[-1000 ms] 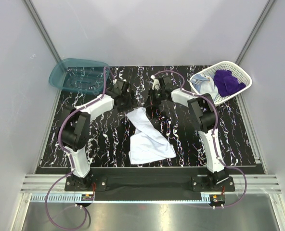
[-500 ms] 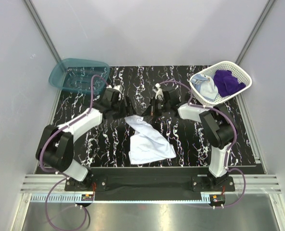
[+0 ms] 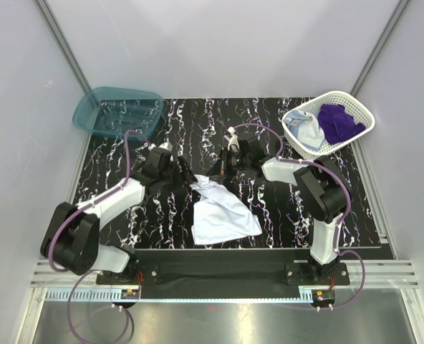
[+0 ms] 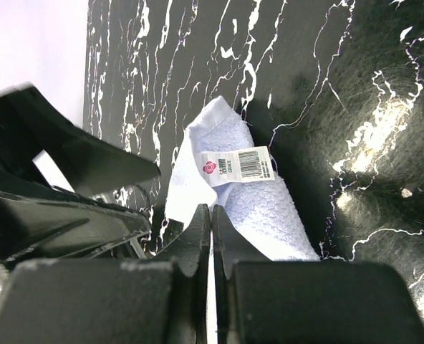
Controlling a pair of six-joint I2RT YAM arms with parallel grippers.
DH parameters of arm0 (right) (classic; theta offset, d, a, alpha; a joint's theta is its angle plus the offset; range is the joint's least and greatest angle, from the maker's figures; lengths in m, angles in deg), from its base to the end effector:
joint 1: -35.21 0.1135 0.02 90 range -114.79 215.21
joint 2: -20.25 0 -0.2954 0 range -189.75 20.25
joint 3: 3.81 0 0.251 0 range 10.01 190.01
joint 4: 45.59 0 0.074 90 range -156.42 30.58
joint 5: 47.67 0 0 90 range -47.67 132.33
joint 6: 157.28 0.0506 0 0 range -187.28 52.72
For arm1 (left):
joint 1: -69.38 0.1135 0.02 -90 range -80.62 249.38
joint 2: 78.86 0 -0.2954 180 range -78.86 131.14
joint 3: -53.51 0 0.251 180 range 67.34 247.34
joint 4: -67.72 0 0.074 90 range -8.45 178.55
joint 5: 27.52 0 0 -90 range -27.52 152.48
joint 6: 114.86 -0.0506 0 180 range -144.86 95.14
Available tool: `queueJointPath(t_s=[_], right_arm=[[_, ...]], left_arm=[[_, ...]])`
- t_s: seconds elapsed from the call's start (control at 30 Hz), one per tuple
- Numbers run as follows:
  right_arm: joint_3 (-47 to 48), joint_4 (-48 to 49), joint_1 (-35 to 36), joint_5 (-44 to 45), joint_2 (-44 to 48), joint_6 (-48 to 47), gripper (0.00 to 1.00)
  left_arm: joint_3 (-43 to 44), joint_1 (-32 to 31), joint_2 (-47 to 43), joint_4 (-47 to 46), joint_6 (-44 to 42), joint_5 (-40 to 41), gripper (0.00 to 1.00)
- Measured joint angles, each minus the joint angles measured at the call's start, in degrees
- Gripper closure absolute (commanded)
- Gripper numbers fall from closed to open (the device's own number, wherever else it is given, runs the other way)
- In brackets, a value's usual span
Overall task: Fold and stack the towels
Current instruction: Flatten out the crumpled towel
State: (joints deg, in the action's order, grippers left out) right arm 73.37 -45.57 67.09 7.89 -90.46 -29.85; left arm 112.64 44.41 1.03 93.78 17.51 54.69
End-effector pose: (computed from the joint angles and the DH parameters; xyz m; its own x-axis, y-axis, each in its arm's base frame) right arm 0.3502 0.2515 0.1873 -0.8804 0.0427 -0.4723 -0.3789 0.5356 0.7547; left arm 0.2580 -0.1277 0.2248 -0.8269 -0.3515 -0.4390 -0.0744 0.8421 -0.5342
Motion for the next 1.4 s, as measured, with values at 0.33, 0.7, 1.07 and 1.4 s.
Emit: queueJointPath(t_s=[0.33,0.7,1.07,1.4], right_arm=[[-0.07,0.02,0.00,0.44,0.00,0.00,1.00],[-0.72,0.00,0.00,0.52,-0.02,-0.11,1.00],[7.13,-21.99,-0.24,19.37,11.50,-14.47,1.00],[18.67,-39.15,-0.15,33.59,49.35,-28.59,1.00]], left_arm=[[-7.78,-0.22,0.15,-10.51,9.11,-0.52,0.34],[-6.16,-0.87,5.53,-12.26,11.10,-0.22,0.89],[23.93,-0.92,5.99,11.32,-8.72,1.88,1.00],[41.62,-1.25,-12.61,28.83,-26.69,-5.38,1.00]])
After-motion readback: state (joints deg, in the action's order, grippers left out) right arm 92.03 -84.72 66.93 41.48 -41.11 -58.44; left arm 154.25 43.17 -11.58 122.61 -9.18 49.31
